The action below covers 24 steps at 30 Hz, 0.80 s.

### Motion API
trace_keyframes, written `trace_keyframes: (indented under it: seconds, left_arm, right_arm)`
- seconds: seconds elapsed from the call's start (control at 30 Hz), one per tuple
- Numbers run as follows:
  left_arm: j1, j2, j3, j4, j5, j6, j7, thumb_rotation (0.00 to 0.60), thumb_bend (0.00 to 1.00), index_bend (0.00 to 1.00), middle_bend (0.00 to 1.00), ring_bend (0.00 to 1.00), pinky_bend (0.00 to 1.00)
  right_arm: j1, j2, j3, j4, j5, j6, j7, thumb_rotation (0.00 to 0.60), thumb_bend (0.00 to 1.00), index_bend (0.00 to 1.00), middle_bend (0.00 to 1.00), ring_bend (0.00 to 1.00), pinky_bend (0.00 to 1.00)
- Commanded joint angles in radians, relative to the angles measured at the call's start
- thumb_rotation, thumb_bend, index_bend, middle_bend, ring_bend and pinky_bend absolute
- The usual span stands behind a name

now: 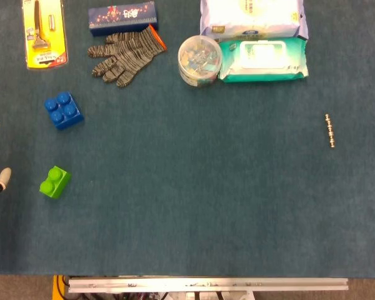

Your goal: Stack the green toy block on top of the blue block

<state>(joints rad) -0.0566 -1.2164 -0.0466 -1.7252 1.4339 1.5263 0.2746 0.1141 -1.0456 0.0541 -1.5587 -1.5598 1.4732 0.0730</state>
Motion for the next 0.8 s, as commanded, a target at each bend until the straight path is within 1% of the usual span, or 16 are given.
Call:
trace_keyframes:
  seconds: [0.03,0.43,0.7,0.8]
  left_arm:
    - [0.0,-0.001,0.002,0.001,0.002,0.0,0.002,0.6,0.2,0.23,0.17,0.17,0.11]
    - [0.005,0.012,0.012,-0.007,0.014,-0.005,-0.014,0.6,0.2,0.23,0.16,0.17,0.11]
    - [0.001,0.029,0.028,-0.023,0.009,-0.039,-0.012,0.6,0.2,0.23,0.16,0.17,0.11]
    - [-0.003,0.031,0.038,-0.028,0.006,-0.058,0.002,0.6,0.17,0.23,0.16,0.17,0.11]
  right_arm:
    - [0.001,0.002,0.0,-0.001,0.003,-0.003,-0.001,0.6,0.21,0.5,0.52,0.42,0.47]
    - [0.001,-0.002,0.018,-0.002,0.002,0.026,-0.006,0.6,0.21,0.5,0.52,0.42,0.47]
    - [0.004,0.006,0.038,-0.007,0.012,0.042,-0.01,0.6,0.21,0.5,0.52,0.42,0.47]
    - [0.007,0.006,0.043,-0.007,0.012,0.043,-0.007,0.6,0.21,0.5,0.52,0.42,0.47]
